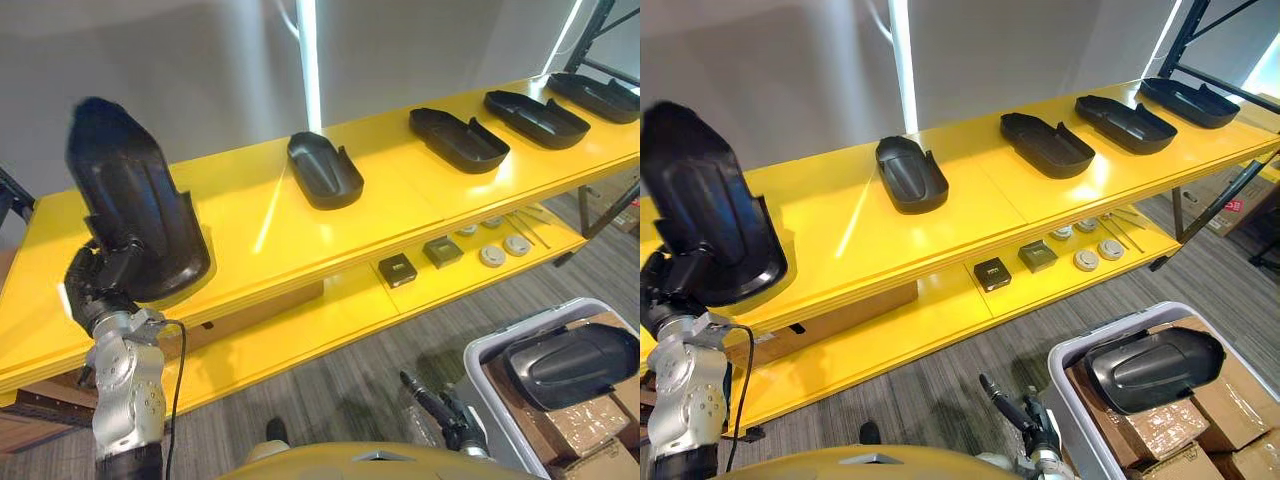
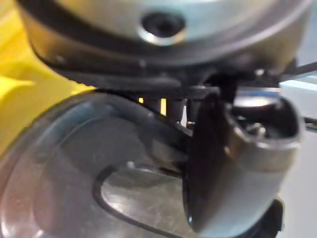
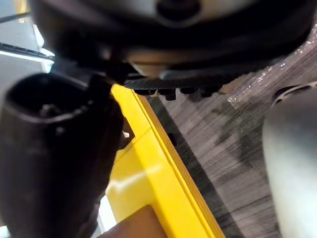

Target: Walk over and take three plastic housings, then place them on the shelf

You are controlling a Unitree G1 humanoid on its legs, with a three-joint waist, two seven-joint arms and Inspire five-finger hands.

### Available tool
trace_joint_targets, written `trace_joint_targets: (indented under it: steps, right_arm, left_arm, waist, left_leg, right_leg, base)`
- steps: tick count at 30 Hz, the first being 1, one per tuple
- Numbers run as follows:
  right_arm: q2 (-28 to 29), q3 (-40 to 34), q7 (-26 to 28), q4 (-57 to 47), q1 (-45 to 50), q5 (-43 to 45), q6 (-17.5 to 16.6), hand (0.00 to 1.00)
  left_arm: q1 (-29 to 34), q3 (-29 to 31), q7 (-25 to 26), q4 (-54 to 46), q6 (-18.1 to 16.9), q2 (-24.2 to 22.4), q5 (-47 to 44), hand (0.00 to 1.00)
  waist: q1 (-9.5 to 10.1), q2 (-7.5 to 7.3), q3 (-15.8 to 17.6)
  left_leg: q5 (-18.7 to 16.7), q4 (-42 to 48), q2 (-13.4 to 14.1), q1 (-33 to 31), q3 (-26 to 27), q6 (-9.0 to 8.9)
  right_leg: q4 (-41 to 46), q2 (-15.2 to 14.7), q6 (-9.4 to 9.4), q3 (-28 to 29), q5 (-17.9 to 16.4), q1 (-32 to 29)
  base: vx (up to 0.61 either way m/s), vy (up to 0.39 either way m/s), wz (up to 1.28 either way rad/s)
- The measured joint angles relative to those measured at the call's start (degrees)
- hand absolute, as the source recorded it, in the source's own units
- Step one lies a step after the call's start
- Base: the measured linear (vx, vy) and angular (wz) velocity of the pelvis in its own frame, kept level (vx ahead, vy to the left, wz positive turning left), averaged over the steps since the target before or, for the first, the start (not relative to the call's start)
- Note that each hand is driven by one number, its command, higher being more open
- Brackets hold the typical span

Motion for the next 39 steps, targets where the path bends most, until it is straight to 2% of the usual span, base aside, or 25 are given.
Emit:
trace_joint_targets:
  steps: [3,8,12,18,23,39]
  right_arm:
    - [-0.32,0.58,0.99,1.95,-0.95,-0.2,0.76,1.0]
    - [-1.35,1.4,2.67,3.27,-2.39,0.34,1.21,1.0]
    - [-2.86,1.02,3.72,5.32,-4.18,1.05,1.5,1.0]
    - [-3.18,0.34,4.85,8.14,-5.46,1.06,2.2,1.0]
    - [-3.25,-0.21,5.42,10.08,-5.3,1.15,3.27,1.0]
    - [-3.27,-0.18,5.47,11.86,-5.74,2.81,3.22,1.0]
  left_arm:
    - [-3.02,0.09,-0.84,3.28,0.36,1.25,-2.08,0.0]
    - [-9.06,0.12,-4.81,10.21,2.13,7.81,-4.69,0.0]
    - [-13.77,0.19,-6.98,14.45,4.33,9.08,-8.11,0.0]
    - [-19.08,0.05,-8.91,18.75,8.63,13.11,-10.85,0.0]
    - [-22.81,-0.32,-8.7,23.03,9.34,14.62,-11.09,0.0]
    - [-29.68,-1.35,-7.3,29.82,11.46,18.47,-12.87,0.0]
  waist:
    - [0.37,-0.47,0.4]
    - [0.05,-0.64,1.0]
    - [-0.04,0.57,3.23]
    - [-1.22,0.63,4.87]
    - [-1.38,0.62,5.7]
    - [-1.42,0.67,7.75]
  left_leg:
    - [0.12,0.0,-0.05,-0.21,-0.14,-0.26]
    - [0.11,0.0,-0.12,-0.26,-0.15,-0.3]
    - [0.12,0.02,-0.16,-0.25,-0.17,-0.3]
    - [0.12,0.02,-0.1,0.06,-0.07,-0.31]
    - [0.12,0.0,-0.05,0.14,0.07,-0.32]
    - [0.09,-0.01,-0.07,0.18,0.33,-0.36]
  right_leg:
    - [-0.61,0.02,0.07,-0.03,0.06,0.06]
    - [-0.76,0.03,0.31,-0.02,0.19,0.1]
    - [-0.77,0.04,0.3,-0.01,0.19,0.16]
    - [-0.82,0.13,0.21,0.06,0.13,0.43]
    - [-0.73,0.13,0.21,0.2,0.13,0.38]
    - [-0.65,0.14,0.25,0.69,0.16,0.21]
  base:
    - [0.03,-0.004,-0.01]
    - [0.05,-0.013,-0.01]
    - [0.01,-0.004,0.0]
    - [0.0,0.0,0.0]
    - [0.0,0.0,0.0]
    - [0.0,0.0,-0.01]
